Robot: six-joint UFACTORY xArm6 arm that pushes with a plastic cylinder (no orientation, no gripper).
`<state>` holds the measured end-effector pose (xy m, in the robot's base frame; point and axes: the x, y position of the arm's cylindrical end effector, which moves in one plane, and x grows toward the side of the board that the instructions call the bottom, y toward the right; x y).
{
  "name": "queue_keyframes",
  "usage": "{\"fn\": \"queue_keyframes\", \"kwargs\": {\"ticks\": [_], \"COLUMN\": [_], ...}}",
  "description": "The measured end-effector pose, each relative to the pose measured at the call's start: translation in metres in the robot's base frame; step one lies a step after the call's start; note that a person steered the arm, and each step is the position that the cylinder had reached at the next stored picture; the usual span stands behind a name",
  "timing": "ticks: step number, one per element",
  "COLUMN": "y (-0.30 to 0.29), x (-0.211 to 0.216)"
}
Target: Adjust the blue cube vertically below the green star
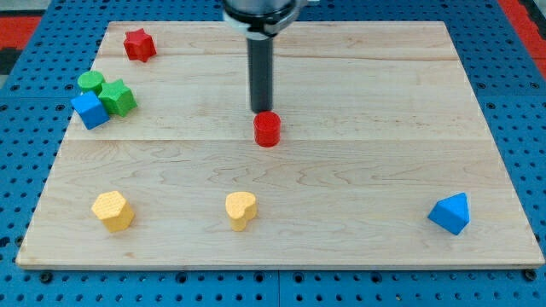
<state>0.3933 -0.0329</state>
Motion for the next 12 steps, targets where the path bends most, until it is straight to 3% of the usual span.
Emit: {"fn": "queue_keyframes", "kwargs": {"ticks": [3,4,5,6,8,10,12], "y": [-0.172,-0.264,-0.272,-0.272,-0.239,-0.202,-0.201], "x": [0.119,0.091,0.035,0.035,-0.018,-0.007,0.013]}}
